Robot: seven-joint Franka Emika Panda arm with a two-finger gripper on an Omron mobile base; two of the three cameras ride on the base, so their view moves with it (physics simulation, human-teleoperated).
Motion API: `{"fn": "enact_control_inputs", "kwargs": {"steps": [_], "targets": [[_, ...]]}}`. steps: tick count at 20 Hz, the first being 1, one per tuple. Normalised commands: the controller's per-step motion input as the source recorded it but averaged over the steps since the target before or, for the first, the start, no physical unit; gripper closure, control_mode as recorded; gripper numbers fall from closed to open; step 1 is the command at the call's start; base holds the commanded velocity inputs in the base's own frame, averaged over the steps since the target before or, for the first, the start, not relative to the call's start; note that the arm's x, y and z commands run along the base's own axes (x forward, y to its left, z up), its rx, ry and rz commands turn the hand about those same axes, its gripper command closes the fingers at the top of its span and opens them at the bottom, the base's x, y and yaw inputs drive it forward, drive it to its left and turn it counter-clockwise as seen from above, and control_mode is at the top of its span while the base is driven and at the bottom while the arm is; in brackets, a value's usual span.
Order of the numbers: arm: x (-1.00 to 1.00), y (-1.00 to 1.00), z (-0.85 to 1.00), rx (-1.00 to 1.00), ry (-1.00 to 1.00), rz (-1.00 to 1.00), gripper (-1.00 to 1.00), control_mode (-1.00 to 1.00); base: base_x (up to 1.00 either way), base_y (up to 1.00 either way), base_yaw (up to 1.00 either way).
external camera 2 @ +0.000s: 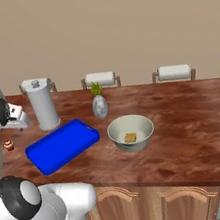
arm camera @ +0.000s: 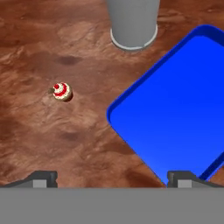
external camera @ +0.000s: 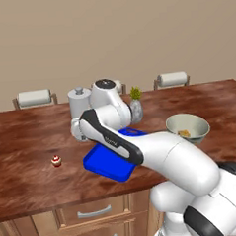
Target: Place the bowl with cake and the cupcake onto the tray.
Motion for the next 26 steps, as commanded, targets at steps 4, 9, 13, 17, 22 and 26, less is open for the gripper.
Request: {"fn": "enact_control_inputs", "kwargs": {"steps": [4, 9, 13, 17, 22, 26], "targets": [[0.0, 0.37, -0.23, 0.0, 0.0, 0.04, -1.0, -1.0, 0.0, 0.0, 0.0], [0.0, 0.36, -0.26, 0.0, 0.0, 0.03, -1.0, -1.0, 0.0, 0.0, 0.0], [0.0, 0.31, -0.27, 0.0, 0.02, 0.03, -1.0, -1.0, 0.0, 0.0, 0.0], [0.0, 0.28, -0.27, 0.0, 0.02, 0.02, -1.0, -1.0, 0.0, 0.0, 0.0], [0.0, 0.24, -0.27, 0.0, 0.01, 0.02, -1.0, -1.0, 0.0, 0.0, 0.0], [0.01, 0.21, -0.27, 0.0, 0.02, 0.02, -1.0, -1.0, 0.0, 0.0, 0.0]]}}
